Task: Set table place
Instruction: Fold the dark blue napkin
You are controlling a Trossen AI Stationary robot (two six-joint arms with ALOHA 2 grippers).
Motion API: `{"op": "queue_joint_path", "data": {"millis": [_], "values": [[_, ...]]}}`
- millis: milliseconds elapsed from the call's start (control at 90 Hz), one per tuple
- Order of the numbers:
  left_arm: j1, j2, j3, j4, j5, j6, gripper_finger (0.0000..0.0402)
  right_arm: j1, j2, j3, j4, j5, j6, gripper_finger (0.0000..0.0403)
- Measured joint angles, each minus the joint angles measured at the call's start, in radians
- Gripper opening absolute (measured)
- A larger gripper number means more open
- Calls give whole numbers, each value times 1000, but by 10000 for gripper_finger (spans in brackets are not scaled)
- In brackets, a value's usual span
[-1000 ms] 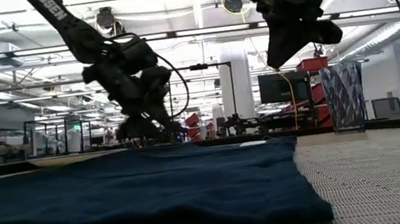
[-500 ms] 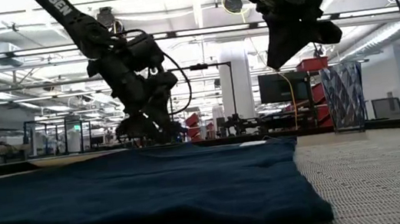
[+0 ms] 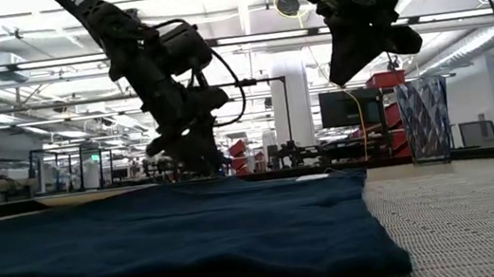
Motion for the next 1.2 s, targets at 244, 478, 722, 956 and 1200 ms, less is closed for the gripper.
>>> {"op": "queue_joint_path", "data": {"millis": [244, 478, 722, 956, 1200], "values": [[-11, 0, 0, -35, -68, 0, 150, 0, 0, 0, 0, 26, 0, 45], [-32, 0, 0, -34, -129, -4, 150, 0, 0, 0, 0, 26, -7, 45], [-35, 0, 0, -35, -134, -27, 148, 0, 0, 0, 0, 26, -7, 45], [-20, 0, -1, -47, -111, -27, 100, 0, 0, 0, 0, 26, -11, 45], [-20, 0, -1, -34, -51, 4, 82, 0, 0, 0, -1, 26, -11, 45]]}}
